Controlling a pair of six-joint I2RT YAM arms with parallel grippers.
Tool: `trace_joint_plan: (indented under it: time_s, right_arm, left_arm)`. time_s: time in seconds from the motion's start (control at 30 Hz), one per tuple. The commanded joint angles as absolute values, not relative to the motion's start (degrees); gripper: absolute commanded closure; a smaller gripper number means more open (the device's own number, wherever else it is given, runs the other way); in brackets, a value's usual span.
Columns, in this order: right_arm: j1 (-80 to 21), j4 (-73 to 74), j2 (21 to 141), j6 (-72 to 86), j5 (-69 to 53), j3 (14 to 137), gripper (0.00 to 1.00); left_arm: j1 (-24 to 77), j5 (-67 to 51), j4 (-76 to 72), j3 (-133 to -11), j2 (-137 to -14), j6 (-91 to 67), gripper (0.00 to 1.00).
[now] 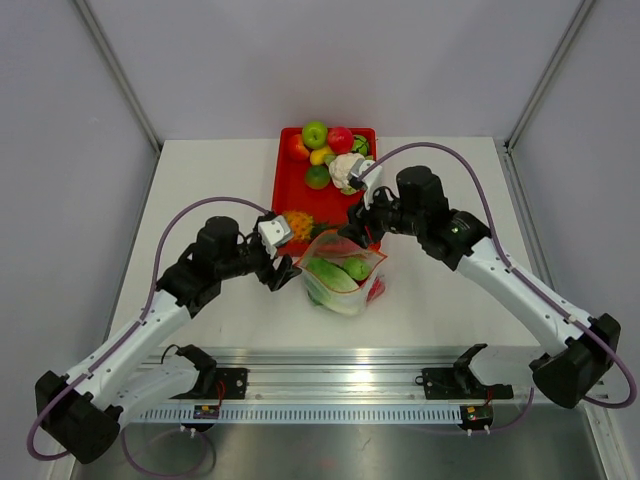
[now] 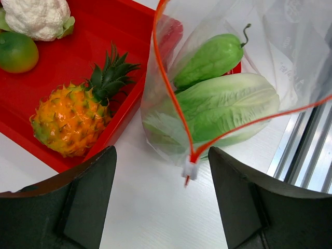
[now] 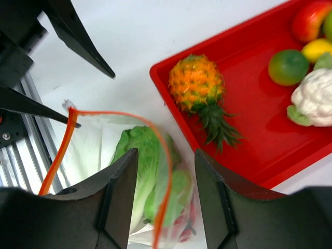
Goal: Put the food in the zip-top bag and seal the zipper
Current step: Adjust the zipper food storage bag at the center of the board.
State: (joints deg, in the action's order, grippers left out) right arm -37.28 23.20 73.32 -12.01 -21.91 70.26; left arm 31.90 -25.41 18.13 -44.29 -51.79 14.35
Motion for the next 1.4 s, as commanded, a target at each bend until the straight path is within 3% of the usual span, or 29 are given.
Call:
trace_joint_plan:
  time_s: [0.0,0.13,0.37,0.63,0.73,0.8,0.87,1.07,1.27,1.33,1.37]
  right_arm:
    - [-36.83,22.75,69.17,-12.12,-19.96,74.18,0.45]
    - [-36.83,26.01,71.09,-14.06,-18.89,74.44,0.43]
    - [-36.91,30.05,73.3,-14.68,-27.93,74.27,0.39]
    - [-37.0,31.29,78.04,-14.33,-26.9,75.14,0.42]
    - [-37.0,31.02,81.02,-12.92,-26.8,76.46,0.52]
    - [-37.0,30.24,82.0,-11.61,-26.63,77.25,0.81]
    - [-37.0,29.27,82.44,-11.25,-25.76,77.17,0.98]
    - [-33.85,19.52,77.96,-9.85,-27.85,70.93,1.0]
    - [-29.45,20.03,77.78,-10.54,-34.45,69.52,1.0]
    - [-28.57,20.56,77.26,-11.07,-34.8,69.0,1.0]
    - [-28.39,20.74,76.99,-11.34,-34.8,68.91,1.0]
  left_arm:
    - [31.73,-25.22,18.37,-45.53,-52.47,13.97,0.27]
    - [31.73,-26.89,18.11,-45.17,-52.56,13.36,0.29]
    - [31.73,-27.33,18.19,-46.05,-52.91,13.1,0.3]
    - [31.64,-28.21,17.84,-47.46,-53.88,12.83,0.3]
    - [31.64,-28.48,17.23,-48.25,-54.67,12.66,0.3]
    - [31.73,-28.65,17.14,-48.6,-55.37,12.57,0.3]
    - [31.73,-28.74,16.88,-49.22,-56.07,12.57,0.3]
    - [31.64,-27.95,16.53,-49.13,-56.16,13.8,0.3]
    - [30.94,-23.47,11.79,-43.52,-50.9,15.82,0.28]
    - [30.59,-23.12,9.94,-42.02,-48.7,16.52,0.25]
    - [30.41,-23.12,9.5,-41.23,-48.26,17.05,0.18]
